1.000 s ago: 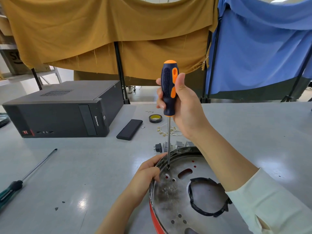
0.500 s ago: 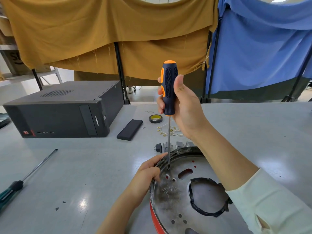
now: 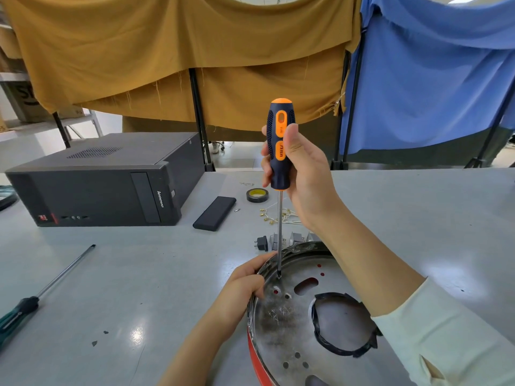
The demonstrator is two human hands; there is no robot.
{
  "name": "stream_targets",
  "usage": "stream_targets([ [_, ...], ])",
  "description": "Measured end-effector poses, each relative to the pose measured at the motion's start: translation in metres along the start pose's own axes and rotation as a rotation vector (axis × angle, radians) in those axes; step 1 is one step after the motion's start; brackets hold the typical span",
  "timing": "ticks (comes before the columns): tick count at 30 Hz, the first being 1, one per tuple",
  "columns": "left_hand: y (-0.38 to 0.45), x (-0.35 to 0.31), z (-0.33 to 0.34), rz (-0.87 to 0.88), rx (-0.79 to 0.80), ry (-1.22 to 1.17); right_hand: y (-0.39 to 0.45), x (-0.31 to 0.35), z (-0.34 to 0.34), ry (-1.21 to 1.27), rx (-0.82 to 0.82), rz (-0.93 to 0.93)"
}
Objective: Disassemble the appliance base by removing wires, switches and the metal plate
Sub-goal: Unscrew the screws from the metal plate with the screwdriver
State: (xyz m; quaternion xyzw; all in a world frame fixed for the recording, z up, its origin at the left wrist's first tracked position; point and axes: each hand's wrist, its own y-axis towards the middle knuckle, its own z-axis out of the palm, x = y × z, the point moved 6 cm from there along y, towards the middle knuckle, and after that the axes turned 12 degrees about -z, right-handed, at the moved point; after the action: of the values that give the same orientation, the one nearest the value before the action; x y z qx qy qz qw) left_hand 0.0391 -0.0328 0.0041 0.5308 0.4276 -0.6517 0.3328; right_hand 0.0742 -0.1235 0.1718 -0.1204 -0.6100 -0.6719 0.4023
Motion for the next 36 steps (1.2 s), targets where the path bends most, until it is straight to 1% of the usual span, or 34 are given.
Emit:
stream_targets([
  [3,-0.001,-0.001,0.000,0.006,-0.001,0.009,0.000,0.002,0.005,0.086,0.033,0.003],
  [9,-0.001,-0.002,0.000,0.010,-0.002,0.019,0.000,0.004,-0.001,-0.014,-0.036,-0.105],
  [12,-0.001,-0.001,0.000,0.011,-0.004,0.024,0.001,0.002,-0.003,-0.046,-0.023,-0.066],
  [15,-0.001,0.000,-0.001,0.006,-0.013,0.026,0.002,-0.002,-0.002,-0.026,0.012,-0.029],
  [20,0.001,0.002,-0.002,-0.009,-0.021,0.022,0.003,0.000,0.003,0.062,0.018,-0.040],
  [23,0.001,0.001,-0.002,-0.003,-0.020,0.026,0.003,0.003,-0.001,0.003,-0.029,-0.094],
  [25,0.001,0.001,-0.002,-0.002,-0.021,0.032,0.002,0.004,-0.002,-0.010,-0.033,-0.110],
  [31,0.001,0.000,-0.001,0.008,-0.009,0.039,0.003,-0.002,-0.005,0.045,-0.009,0.011],
  [34,0.001,0.000,-0.002,0.015,-0.007,0.033,0.004,0.000,-0.001,0.121,0.014,0.030],
  [36,0.001,0.000,-0.002,0.020,-0.003,0.032,0.004,0.002,0.000,0.094,0.004,0.026],
])
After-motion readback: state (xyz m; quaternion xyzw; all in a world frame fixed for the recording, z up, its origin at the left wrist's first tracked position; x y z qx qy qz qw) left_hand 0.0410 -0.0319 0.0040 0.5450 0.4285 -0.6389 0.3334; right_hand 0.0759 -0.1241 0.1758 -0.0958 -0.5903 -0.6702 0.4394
